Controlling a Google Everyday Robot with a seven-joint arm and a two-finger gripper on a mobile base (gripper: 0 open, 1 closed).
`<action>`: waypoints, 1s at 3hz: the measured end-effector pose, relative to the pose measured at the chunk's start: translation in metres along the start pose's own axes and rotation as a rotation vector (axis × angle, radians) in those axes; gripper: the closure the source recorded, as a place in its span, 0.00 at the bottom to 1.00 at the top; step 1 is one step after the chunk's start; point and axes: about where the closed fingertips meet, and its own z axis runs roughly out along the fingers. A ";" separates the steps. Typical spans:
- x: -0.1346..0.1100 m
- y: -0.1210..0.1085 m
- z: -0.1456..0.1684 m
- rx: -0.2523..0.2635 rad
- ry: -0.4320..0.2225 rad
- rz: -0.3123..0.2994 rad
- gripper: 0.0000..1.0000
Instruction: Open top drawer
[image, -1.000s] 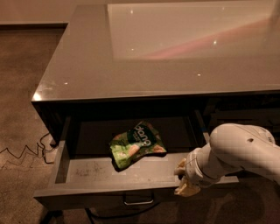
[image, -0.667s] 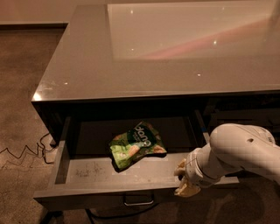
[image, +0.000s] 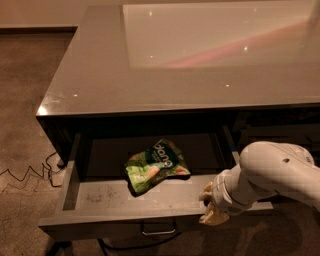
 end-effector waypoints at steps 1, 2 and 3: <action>0.000 0.000 0.000 0.000 0.000 0.000 0.16; 0.000 0.000 0.000 0.000 0.000 0.000 0.00; 0.000 0.000 0.000 0.000 0.000 0.000 0.00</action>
Offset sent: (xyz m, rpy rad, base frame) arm 0.0000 0.0000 0.0000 0.0000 0.0000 0.0000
